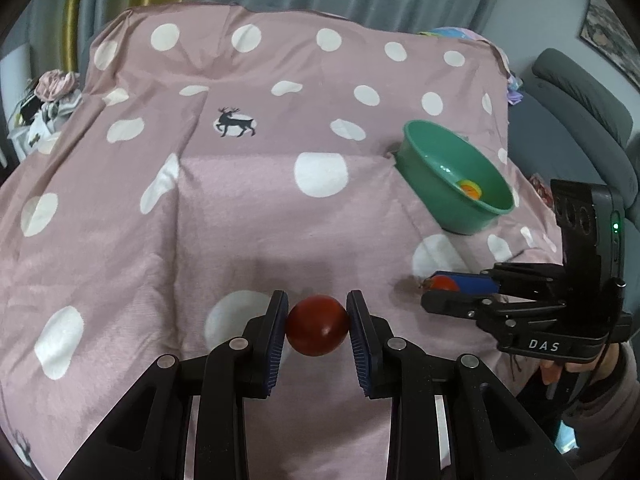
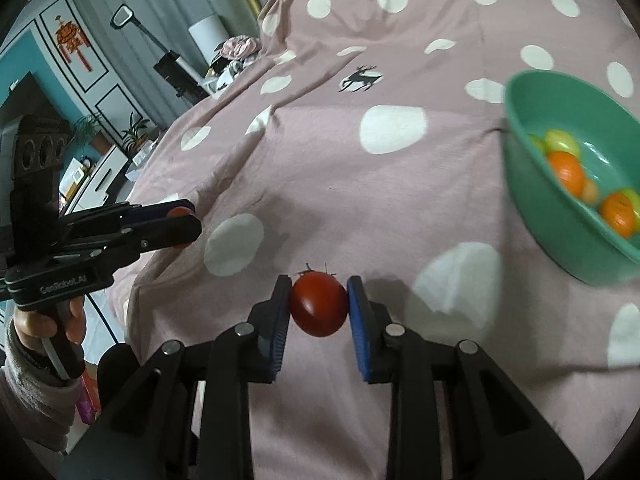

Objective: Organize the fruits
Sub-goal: 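Carry both cherry tomatoes over the teal bowl and lower them in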

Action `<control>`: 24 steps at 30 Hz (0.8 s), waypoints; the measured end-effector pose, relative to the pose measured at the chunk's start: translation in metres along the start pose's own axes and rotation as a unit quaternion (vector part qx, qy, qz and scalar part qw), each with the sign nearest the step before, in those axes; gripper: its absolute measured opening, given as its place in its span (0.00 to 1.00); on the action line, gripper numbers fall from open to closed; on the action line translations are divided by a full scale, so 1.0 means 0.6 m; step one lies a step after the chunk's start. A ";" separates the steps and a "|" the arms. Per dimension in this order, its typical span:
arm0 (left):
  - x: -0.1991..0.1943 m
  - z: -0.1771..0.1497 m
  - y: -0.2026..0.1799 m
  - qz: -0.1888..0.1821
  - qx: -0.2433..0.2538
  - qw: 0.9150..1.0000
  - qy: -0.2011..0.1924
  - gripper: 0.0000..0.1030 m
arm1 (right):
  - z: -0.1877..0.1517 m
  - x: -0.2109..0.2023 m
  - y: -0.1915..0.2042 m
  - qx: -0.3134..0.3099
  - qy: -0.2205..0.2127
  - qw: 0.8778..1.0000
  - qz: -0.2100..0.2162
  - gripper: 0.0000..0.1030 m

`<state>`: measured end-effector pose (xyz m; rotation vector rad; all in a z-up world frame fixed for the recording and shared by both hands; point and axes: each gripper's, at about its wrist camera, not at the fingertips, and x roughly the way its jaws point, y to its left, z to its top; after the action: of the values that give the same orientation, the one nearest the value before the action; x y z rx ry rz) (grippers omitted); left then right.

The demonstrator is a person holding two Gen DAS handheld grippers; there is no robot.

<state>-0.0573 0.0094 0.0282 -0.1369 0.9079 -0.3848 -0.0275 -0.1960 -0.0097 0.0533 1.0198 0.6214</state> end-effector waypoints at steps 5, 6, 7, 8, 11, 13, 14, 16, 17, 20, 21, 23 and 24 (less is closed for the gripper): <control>-0.004 0.000 -0.025 0.001 0.003 1.000 -0.005 0.30 | -0.006 -0.037 -0.017 0.018 -0.028 0.999 -0.003 0.28; -0.004 0.001 -0.030 0.003 0.004 1.000 -0.005 0.30 | -0.006 -0.045 -0.019 0.020 -0.033 0.999 -0.004 0.28; -0.005 0.002 -0.035 0.005 0.005 1.000 -0.006 0.30 | -0.006 -0.052 -0.021 0.021 -0.039 0.999 -0.004 0.28; -0.007 0.003 -0.041 0.006 0.006 1.000 -0.007 0.30 | -0.005 -0.058 -0.022 0.022 -0.044 0.999 -0.004 0.28; -0.011 0.007 -0.058 0.008 0.016 1.000 -0.010 0.30 | -0.007 -0.078 -0.025 0.025 -0.059 0.998 -0.002 0.28; -0.014 0.011 -0.071 0.013 0.026 1.000 -0.012 0.30 | -0.009 -0.088 -0.030 0.027 -0.067 0.997 0.001 0.28; -0.014 0.014 -0.079 0.015 0.030 0.999 -0.013 0.30 | -0.011 -0.092 -0.032 0.029 -0.070 0.997 0.003 0.28; -0.015 0.017 -0.090 0.020 0.037 0.999 -0.016 0.30 | -0.015 -0.103 -0.038 0.033 -0.076 0.997 0.007 0.28; -0.015 0.020 -0.095 0.021 0.040 0.999 -0.018 0.30 | -0.017 -0.107 -0.040 0.034 -0.079 0.996 0.007 0.28; -0.013 0.029 -0.111 0.023 0.050 0.998 -0.021 0.30 | -0.021 -0.117 -0.045 0.038 -0.089 0.995 0.005 0.28; -0.012 0.033 -0.118 0.023 0.054 0.998 -0.023 0.30 | -0.022 -0.122 -0.049 0.040 -0.093 0.995 0.005 0.28; -0.009 0.040 -0.129 0.021 0.061 0.998 -0.026 0.30 | -0.025 -0.130 -0.057 0.044 -0.100 0.994 0.002 0.28; -0.007 0.044 -0.135 0.019 0.064 0.997 -0.028 0.30 | -0.027 -0.134 -0.061 0.047 -0.104 0.993 0.001 0.28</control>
<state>-0.0606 -0.0651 0.0696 -0.0123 0.8279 -0.4003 -0.0532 -0.2713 0.0325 0.1981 0.8463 0.5568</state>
